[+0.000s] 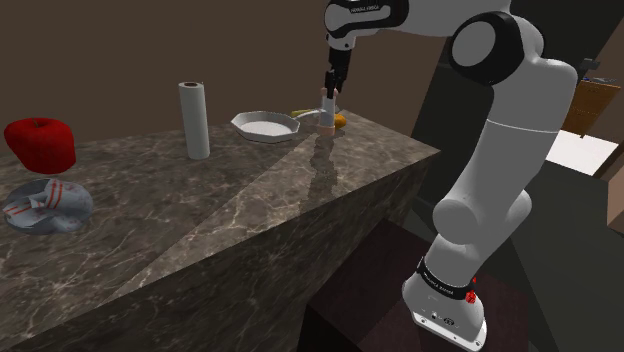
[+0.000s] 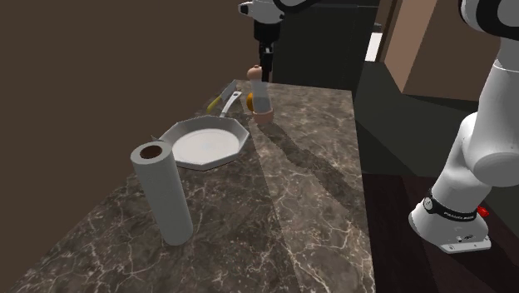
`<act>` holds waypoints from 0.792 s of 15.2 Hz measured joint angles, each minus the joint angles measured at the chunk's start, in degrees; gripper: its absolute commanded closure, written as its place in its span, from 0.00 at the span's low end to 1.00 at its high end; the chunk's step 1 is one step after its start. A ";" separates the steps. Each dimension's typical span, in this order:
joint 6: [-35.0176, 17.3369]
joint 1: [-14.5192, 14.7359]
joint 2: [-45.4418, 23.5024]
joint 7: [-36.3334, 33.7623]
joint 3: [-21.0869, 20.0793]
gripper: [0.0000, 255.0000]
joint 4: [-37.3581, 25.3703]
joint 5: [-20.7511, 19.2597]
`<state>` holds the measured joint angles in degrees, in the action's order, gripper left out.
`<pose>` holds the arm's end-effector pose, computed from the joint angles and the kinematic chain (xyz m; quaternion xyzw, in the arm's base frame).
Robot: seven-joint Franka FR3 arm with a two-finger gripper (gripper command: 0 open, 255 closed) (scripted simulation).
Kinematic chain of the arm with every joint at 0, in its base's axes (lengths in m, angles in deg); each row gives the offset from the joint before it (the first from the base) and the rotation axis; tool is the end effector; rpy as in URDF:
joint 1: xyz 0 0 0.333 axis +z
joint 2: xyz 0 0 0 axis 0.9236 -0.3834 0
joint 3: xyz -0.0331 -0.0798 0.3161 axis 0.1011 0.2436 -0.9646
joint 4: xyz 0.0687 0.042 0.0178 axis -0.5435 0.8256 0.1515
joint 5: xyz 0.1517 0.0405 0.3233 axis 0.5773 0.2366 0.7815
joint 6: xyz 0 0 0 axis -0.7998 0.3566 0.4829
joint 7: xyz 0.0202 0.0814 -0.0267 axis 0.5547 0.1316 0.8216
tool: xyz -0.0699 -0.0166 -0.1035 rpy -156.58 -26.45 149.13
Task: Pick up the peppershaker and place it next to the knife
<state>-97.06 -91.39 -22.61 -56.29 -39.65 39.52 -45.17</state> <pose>0.5437 -0.2099 0.5713 0.9928 0.0808 0.0248 0.0847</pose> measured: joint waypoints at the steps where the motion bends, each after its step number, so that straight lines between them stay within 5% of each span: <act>1: -0.21 -0.02 0.10 0.00 0.01 1.00 0.30 0.00; 5: -0.38 -0.03 0.16 -0.01 0.02 1.00 0.51 0.01; 6: -0.39 -0.03 0.17 -0.01 0.02 0.00 0.52 0.00; 12: -0.40 -0.03 0.17 -0.01 0.02 0.00 0.52 0.00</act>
<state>-97.46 -91.42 -22.43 -56.31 -39.64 40.04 -45.16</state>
